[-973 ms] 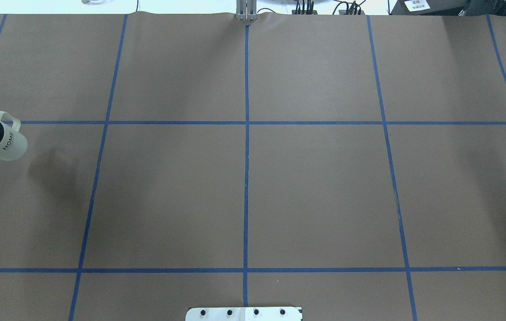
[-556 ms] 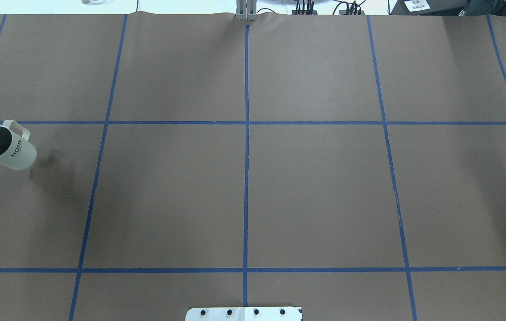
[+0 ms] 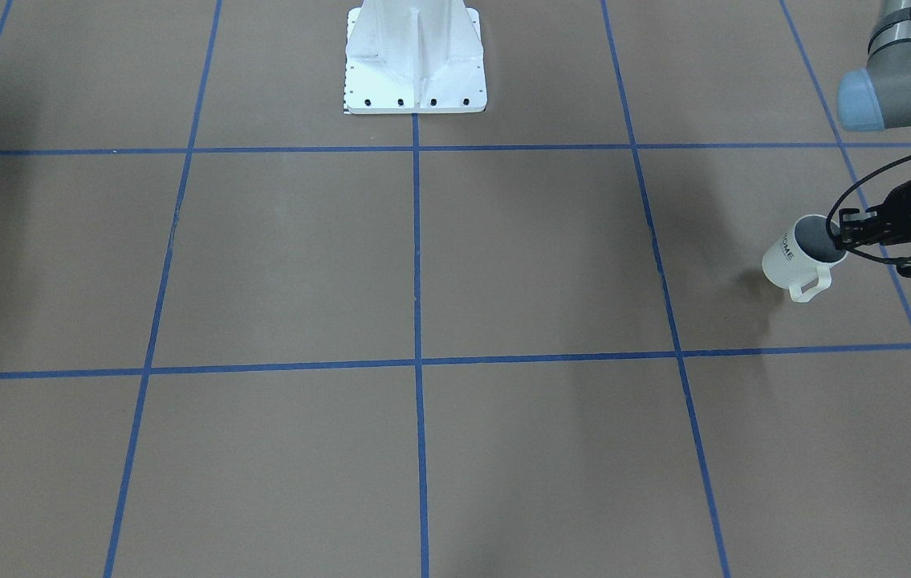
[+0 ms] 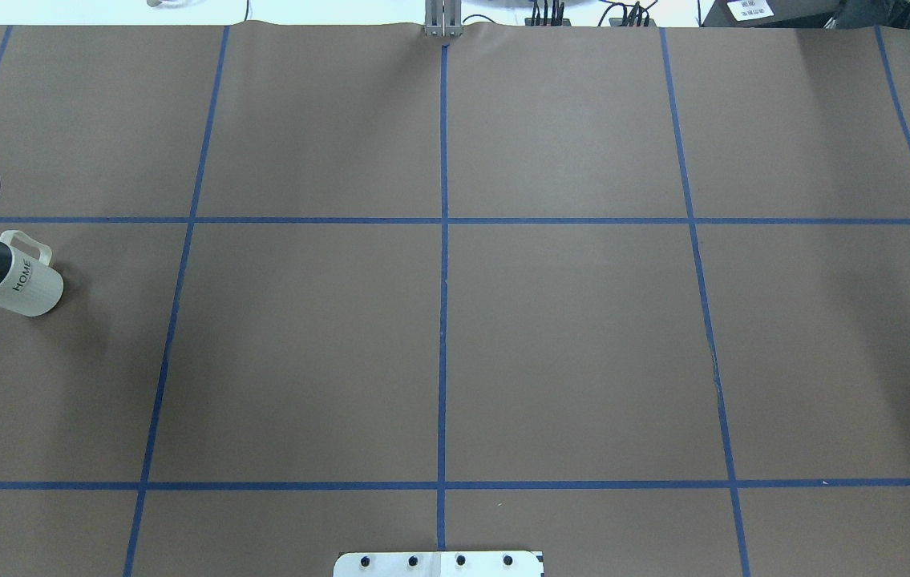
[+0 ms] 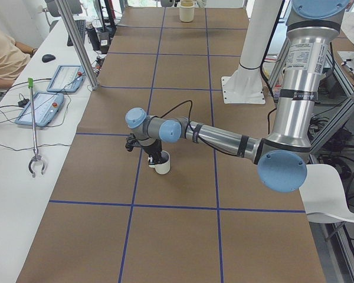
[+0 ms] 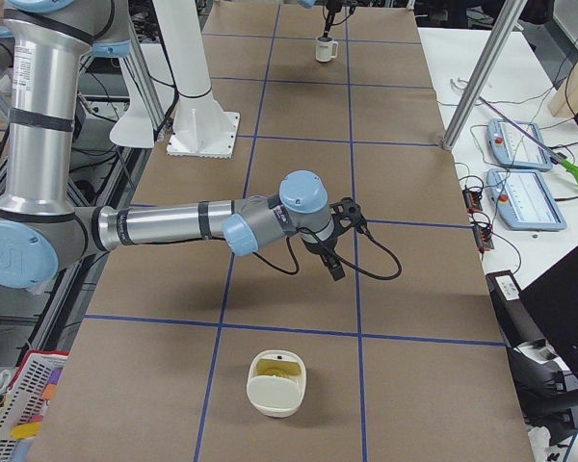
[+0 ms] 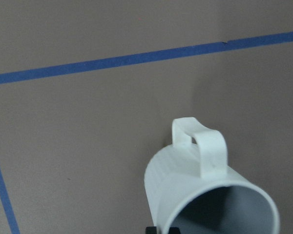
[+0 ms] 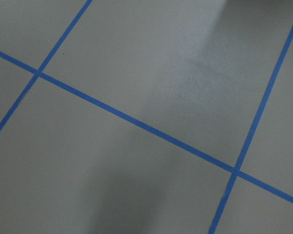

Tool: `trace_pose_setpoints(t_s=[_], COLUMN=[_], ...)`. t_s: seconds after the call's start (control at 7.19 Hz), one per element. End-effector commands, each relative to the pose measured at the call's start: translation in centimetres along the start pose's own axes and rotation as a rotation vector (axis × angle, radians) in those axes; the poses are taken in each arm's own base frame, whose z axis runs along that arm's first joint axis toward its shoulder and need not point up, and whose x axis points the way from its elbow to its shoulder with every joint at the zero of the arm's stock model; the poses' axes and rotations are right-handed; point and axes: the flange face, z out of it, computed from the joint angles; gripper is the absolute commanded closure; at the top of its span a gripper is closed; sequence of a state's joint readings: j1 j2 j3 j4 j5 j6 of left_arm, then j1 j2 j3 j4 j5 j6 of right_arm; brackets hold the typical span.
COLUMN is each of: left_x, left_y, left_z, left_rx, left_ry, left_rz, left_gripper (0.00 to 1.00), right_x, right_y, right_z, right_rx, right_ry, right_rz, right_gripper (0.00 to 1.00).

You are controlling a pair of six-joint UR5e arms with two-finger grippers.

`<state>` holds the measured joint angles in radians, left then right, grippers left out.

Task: Left arm hands cup to right arm to dump lemon

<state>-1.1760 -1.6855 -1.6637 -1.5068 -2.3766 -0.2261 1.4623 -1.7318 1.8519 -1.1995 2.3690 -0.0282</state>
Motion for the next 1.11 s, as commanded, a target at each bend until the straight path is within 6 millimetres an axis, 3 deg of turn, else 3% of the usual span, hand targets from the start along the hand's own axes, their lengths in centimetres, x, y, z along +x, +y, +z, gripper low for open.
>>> trace_pose_setpoints(t_s=[0.0, 0.14, 0.28, 0.56, 0.83, 0.97], left_x=[0.8, -1.4, -3.6, -10.8, -18.6, -20.2], left_y=[0.7, 1.0, 1.3, 3.5, 4.7, 5.1], left_z=[-2.3, -6.9, -8.5, -10.0, -10.1, -9.7], left_rx=[0.046, 0.134, 0.163, 0.187, 0.188, 0.181], left_ry=[0.001, 0.003, -0.004, -0.02, -0.021, -0.018], left_rz=[0.028, -0.006, 0.017, 0.048, 0.055, 0.042], left_gripper=[0.0, 0.0, 0.0, 0.0, 0.0, 0.0], right_x=[-0.3, -0.3, -0.5, 1.5, 2.2, 2.6], right_y=[-0.6, -0.6, -0.6, 0.3, 1.0, 1.6], right_z=[-0.2, -0.2, -0.4, -1.7, -2.1, -2.2], right_rx=[0.007, 0.007, 0.012, -0.007, -0.032, -0.051], right_ry=[0.001, 0.001, -0.001, 0.019, 0.022, 0.017], right_rz=[-0.011, -0.011, -0.012, 0.07, 0.102, 0.111], right_gripper=[0.0, 0.0, 0.0, 0.0, 0.0, 0.0])
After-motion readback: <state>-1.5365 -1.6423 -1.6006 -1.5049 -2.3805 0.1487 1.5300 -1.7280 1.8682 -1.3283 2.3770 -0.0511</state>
